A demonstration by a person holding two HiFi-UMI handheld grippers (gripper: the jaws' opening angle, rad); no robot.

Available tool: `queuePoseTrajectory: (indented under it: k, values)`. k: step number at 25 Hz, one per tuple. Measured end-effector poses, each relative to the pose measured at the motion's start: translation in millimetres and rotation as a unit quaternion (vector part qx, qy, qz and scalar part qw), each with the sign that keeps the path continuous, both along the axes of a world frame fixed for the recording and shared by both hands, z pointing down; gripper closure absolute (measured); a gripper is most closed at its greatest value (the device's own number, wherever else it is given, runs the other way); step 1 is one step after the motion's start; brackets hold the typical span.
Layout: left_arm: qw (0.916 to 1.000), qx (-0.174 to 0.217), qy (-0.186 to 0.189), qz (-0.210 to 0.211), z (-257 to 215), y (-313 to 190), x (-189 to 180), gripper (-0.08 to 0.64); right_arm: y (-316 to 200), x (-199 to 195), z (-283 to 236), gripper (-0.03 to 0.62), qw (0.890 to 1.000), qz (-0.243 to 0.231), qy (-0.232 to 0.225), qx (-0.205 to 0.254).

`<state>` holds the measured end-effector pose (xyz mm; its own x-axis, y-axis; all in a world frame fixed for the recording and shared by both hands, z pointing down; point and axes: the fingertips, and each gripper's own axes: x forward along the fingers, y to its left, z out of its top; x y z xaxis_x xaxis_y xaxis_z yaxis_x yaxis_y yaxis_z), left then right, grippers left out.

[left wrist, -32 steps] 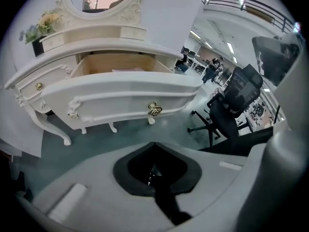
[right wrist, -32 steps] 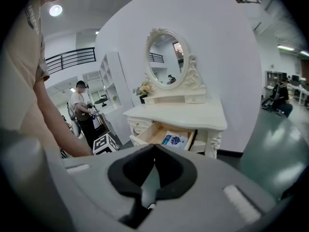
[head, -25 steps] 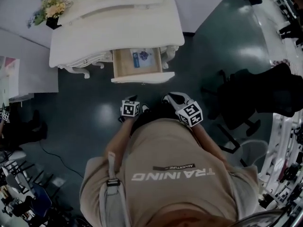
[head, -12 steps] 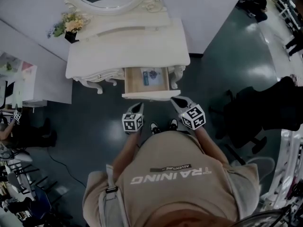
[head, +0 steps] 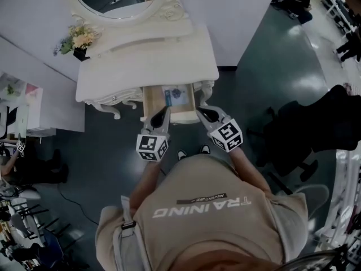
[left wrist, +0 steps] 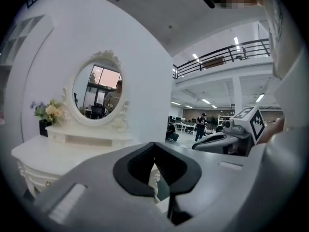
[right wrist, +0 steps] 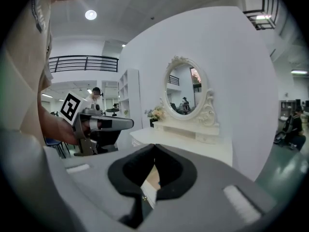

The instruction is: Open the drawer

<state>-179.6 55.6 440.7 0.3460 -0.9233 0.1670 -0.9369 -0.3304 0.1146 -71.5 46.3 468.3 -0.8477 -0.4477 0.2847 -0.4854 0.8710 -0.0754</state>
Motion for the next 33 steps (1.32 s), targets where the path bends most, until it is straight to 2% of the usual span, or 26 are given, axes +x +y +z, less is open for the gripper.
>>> queuePoseTrajectory:
  k: [4, 8, 11, 15, 22, 27, 33]
  values:
    - [0.9993, 0.034, -0.017, 0.005, -32, -4, 18, 0.554, 0, 11, -44, 0.589, 0.999, -0.001, -0.031, 0.028]
    - [0.9983, 0.038, -0.039, 0.021, -45, -4, 28, 0.554, -10, 19, -70, 0.589, 0.998, 0.007, -0.051, 0.045]
    - [0.9978, 0.039, -0.052, 0.01, -51, -4, 23, 0.554, -13, 19, -76, 0.59, 0.997, 0.002, -0.051, 0.05]
    - [0.9982, 0.033, -0.049, -0.009, -54, 0, 22, 0.554, -12, 21, -80, 0.59, 0.998, -0.007, -0.045, 0.054]
    - [0.9987, 0.017, -0.045, -0.015, -49, 10, 30, 0.554, -14, 18, -83, 0.591, 0.998, -0.027, -0.038, 0.046]
    - [0.9991, 0.003, -0.029, -0.032, -40, 19, 28, 0.554, -8, 18, -74, 0.591, 0.998, -0.045, -0.037, 0.032]
    - [0.9991, -0.014, -0.027, -0.028, -37, 25, 31, 0.554, -7, 16, -82, 0.591, 0.997, -0.049, -0.04, 0.035]
